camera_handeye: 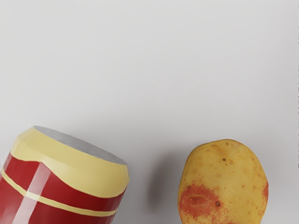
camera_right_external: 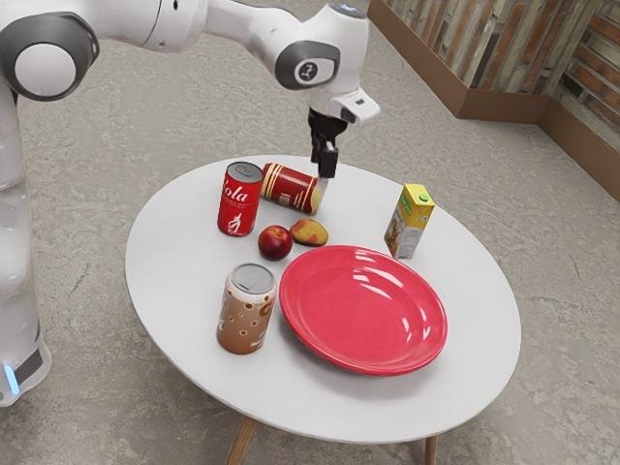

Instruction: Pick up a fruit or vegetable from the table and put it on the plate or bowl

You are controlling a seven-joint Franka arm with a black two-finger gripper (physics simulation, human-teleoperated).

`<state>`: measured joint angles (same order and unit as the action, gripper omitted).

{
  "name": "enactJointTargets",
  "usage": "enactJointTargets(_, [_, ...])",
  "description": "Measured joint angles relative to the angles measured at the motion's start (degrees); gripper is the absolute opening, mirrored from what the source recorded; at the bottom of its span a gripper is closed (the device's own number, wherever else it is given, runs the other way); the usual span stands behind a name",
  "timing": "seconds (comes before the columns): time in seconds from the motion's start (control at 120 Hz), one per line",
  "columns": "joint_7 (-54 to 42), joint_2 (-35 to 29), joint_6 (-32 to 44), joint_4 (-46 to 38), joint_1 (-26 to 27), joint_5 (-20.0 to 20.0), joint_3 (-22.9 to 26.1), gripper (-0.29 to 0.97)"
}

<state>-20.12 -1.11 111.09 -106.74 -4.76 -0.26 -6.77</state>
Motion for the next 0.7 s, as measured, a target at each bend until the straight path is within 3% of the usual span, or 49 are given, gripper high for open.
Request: enactJointTargets(0.7, [-0.71, -0.02, 0.75, -0.84, 5.59, 0.00, -0.21, 0.68])
